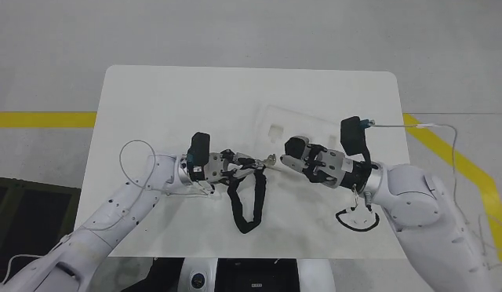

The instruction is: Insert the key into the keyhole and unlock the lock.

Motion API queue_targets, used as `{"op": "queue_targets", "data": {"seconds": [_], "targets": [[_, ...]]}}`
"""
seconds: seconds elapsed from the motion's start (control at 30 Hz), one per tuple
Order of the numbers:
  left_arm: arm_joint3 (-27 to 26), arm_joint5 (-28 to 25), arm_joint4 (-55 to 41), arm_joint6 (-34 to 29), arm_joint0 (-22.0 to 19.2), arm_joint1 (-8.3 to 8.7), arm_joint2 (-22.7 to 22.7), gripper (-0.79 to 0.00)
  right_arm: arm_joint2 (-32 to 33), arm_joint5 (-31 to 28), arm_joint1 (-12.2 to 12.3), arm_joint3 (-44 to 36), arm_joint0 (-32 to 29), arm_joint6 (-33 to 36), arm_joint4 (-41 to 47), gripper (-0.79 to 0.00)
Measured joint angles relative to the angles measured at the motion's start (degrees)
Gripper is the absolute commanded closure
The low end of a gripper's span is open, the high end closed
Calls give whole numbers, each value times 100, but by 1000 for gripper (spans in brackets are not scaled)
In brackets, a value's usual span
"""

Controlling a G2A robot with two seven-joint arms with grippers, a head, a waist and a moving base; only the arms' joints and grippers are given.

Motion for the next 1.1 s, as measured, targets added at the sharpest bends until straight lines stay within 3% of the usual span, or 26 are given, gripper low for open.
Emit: {"op": "queue_targets", "data": {"seconds": [0.13,0.57,1.1], "targets": [[-12,-168,-323,-168,-29,-17,55,0,-133,-278,-24,178,134,-147,34,0],[14,-288,-677,-288,-163,-87,341,0,-403,-266,-95,431,482,-481,-24,0],[-13,-288,-937,-287,-205,-101,429,0,-675,-320,-119,494,629,-233,56,0]]}}
